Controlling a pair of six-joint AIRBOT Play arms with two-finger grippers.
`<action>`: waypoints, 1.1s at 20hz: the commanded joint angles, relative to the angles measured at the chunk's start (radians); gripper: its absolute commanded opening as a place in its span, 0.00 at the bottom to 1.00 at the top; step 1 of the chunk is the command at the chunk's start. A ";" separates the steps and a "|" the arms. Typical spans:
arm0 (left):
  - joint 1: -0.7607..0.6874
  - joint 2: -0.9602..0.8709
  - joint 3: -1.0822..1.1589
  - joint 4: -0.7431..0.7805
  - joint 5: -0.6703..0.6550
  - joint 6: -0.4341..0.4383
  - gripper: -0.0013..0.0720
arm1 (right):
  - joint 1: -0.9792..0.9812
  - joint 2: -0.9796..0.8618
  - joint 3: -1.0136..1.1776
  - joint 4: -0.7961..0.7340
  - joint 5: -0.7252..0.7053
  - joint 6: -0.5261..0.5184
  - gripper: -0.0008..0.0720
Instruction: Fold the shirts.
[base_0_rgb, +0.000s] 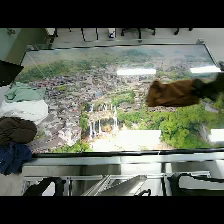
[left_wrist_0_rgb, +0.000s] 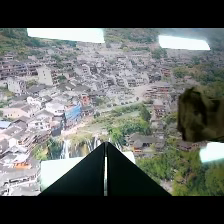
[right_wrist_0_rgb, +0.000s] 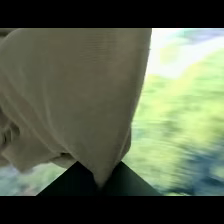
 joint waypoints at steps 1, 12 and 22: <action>0.001 0.000 0.000 0.000 -0.002 0.000 0.04 | -0.272 0.112 -0.106 -0.128 -0.035 0.078 0.03; 0.001 0.000 -0.001 0.000 -0.001 0.000 0.04 | -0.489 0.167 -0.624 -0.168 0.198 0.050 0.04; 0.000 0.000 -0.001 0.000 -0.001 -0.001 0.04 | -0.489 0.168 -0.560 0.007 0.156 -0.039 0.92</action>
